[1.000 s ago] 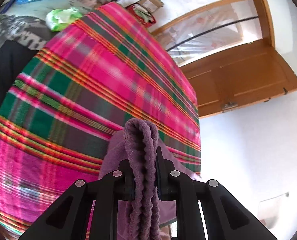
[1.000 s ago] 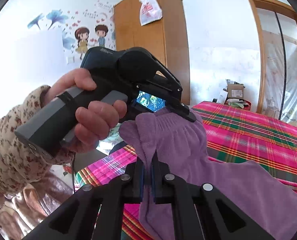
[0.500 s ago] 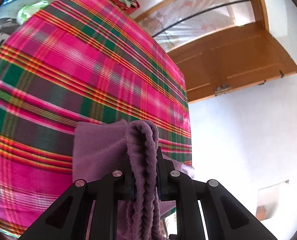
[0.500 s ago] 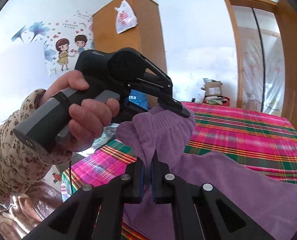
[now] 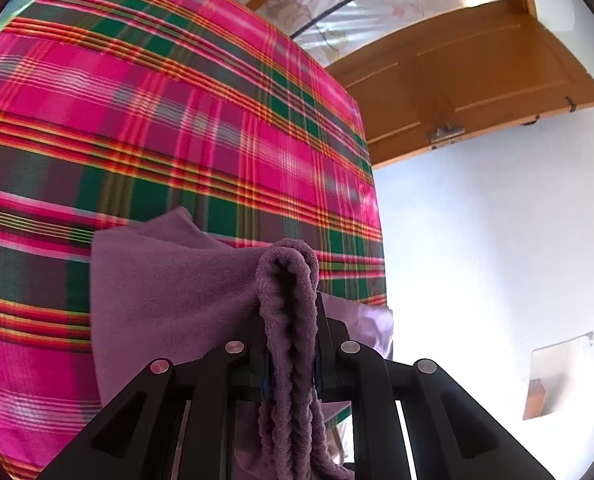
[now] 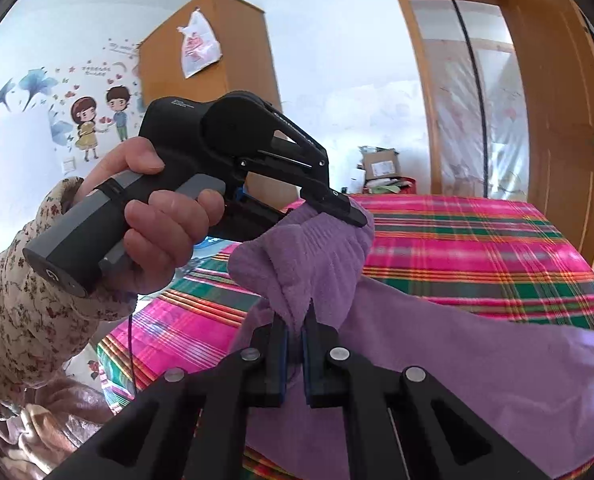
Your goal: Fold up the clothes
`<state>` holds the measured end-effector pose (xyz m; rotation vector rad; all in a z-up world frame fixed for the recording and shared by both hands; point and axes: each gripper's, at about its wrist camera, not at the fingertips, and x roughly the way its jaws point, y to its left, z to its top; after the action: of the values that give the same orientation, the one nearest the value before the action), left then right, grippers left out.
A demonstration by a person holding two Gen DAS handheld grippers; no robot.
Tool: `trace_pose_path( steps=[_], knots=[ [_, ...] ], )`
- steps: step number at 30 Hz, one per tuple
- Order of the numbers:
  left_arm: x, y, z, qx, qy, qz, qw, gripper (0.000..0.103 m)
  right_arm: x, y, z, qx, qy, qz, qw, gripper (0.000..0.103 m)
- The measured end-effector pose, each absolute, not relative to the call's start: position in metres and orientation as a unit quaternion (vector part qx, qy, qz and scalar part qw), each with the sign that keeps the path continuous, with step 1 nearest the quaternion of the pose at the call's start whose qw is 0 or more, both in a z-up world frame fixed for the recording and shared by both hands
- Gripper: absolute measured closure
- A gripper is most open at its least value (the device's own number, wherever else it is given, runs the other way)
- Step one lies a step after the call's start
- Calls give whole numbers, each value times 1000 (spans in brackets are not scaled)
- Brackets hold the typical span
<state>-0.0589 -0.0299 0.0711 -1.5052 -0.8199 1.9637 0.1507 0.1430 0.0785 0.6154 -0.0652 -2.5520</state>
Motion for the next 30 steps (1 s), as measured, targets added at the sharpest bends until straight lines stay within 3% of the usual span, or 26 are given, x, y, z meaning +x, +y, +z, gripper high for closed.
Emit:
trace_pose_path(
  steps=[11, 14, 21, 26, 30],
  knots=[
    [-68, 9, 41, -594, -270, 713, 258, 88, 143, 171, 57, 266, -42, -937, 224, 97],
    [-71, 15, 33, -601, -269, 706, 260, 80, 140, 179, 49, 283, -51, -933, 215, 96],
    [-69, 23, 21, -602, -248, 712, 263, 78, 136, 192, 29, 325, -69, -921, 201, 96],
    [-66, 27, 28, -585, -246, 720, 282, 69, 135, 197, 23, 342, -81, -915, 198, 95],
    [-64, 29, 33, -580, -258, 714, 296, 68, 134, 204, 19, 354, -99, -909, 199, 94]
  ],
)
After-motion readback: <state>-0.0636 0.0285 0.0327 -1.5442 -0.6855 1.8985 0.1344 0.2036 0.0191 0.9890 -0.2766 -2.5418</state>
